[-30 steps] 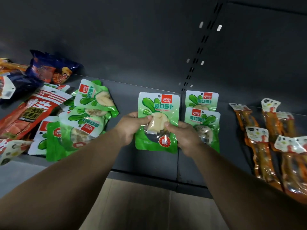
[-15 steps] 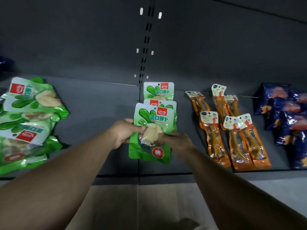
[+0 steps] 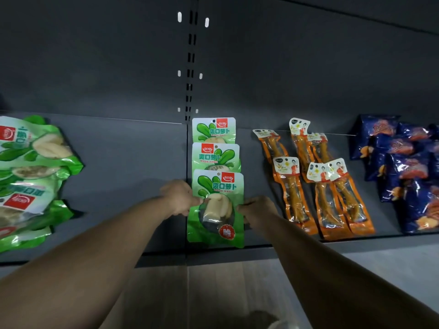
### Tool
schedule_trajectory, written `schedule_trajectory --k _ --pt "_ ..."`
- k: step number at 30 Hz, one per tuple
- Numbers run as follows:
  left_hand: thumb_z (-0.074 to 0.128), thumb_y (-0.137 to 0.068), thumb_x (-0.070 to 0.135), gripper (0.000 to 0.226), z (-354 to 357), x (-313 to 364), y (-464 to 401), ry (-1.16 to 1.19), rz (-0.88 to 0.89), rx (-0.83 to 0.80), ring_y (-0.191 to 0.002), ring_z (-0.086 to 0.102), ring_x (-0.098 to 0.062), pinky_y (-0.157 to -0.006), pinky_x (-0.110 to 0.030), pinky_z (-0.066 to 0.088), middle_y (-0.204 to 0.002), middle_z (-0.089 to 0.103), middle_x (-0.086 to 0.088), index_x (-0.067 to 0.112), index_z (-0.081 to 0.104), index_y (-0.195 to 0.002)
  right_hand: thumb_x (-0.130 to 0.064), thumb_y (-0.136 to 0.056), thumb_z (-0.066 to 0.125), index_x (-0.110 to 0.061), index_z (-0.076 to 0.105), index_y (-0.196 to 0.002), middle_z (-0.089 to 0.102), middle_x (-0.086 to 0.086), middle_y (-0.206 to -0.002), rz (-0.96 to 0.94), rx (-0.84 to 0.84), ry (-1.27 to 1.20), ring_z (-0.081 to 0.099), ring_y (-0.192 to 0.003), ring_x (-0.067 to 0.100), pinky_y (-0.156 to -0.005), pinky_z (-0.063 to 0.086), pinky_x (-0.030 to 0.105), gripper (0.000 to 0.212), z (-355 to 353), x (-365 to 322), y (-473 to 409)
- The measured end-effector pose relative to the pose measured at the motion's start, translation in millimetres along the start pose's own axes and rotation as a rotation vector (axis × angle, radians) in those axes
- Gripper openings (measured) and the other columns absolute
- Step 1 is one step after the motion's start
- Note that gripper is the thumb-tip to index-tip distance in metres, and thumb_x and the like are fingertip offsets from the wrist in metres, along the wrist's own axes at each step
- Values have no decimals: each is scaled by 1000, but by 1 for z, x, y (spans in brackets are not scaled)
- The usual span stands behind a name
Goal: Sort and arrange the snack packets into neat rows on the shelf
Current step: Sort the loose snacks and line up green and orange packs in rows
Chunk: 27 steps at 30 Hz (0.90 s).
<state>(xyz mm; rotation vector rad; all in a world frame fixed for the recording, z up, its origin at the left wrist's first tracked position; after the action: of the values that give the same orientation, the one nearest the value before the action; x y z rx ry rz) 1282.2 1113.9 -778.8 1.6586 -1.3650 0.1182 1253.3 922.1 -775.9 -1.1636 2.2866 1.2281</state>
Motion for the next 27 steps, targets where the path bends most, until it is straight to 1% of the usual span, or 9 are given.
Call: schedule_trajectory --k 2,5,8,10,13,16,20,24,27 --pt "67 -87 35 30 -1 0 0 -50 4 5 -60 60 -12 -47 -19 38 -78 68 -8 13 54 -71 -15 -85 66 -6 68 -81 68 11 -87 -2 0 58 68 -83 25 -72 55 33 10 0 0 -2" --pt "65 -88 36 33 -2 2 2 -126 23 -4 -60 60 -12 -51 -20 40 -79 69 -8 13 53 -68 -18 -85 64 -3 71 -94 70 11 -93 -11 28 147 68 -86 24 -78 57 36 18 1 0 -6" --pt "64 -88 38 31 -1 2 2 -160 24 -15 -70 63 -17 -65 -23 47 -88 72 -10 11 58 -73 -21 -87 62 -6 71 -98 68 9 -93 -22 54 217 65 -86 22 -71 52 27 21 -1 0 -6" --pt "64 -88 39 31 0 0 1 -159 23 -26 -71 64 -18 -69 -25 49 -91 72 -11 10 59 -76 -22 -89 60 -7 70 -100 68 10 -98 -26 58 247 65 -90 24 -69 49 26 21 -2 0 -7" --pt "63 -88 40 33 1 -1 0 -174 25 -35 -71 63 -18 -64 -23 47 -92 72 -12 9 60 -78 -23 -89 60 -6 69 -103 68 11 -102 -11 57 264 64 -92 23 -66 44 25 23 0 -1 -8" --pt "63 -88 41 33 1 -2 -1 -183 28 -42 -70 62 -16 -57 -21 43 -92 72 -11 10 58 -75 -25 -89 61 -7 67 -105 67 11 -102 14 57 273 61 -86 22 -61 39 23 25 2 -2 -10" --pt "63 -85 49 39 -1 -3 -1 -202 23 -35 -65 59 -15 -59 -22 42 -91 72 -10 11 60 -75 -28 -82 63 -7 65 -103 67 12 -99 70 129 135 59 -75 21 -48 34 19 30 2 -2 -5" --pt "57 -86 57 48 -13 -3 1 -169 0 55 -79 60 -20 -65 -25 42 -95 68 -9 10 62 -87 -27 -84 59 -10 62 -105 64 9 -104 -9 269 4 61 -93 27 -69 42 28 27 1 -19 4" --pt "55 -90 48 41 -27 -8 3 -147 -8 207 -101 62 -28 -78 -26 45 -106 67 -12 9 65 -95 -28 -89 57 -14 68 -101 66 9 -103 -138 260 -6 60 -93 27 -70 36 23 22 11 -44 10"
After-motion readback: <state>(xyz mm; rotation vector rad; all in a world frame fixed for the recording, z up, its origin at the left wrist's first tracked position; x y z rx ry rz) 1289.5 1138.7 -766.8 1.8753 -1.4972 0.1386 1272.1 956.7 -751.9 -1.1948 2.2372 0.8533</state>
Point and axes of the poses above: each hand's wrist, its own y-axis away from the middle knuckle, its own z-axis out of the palm, x = y × z, the point moved 1 cm from there along -y, towards the middle knuckle
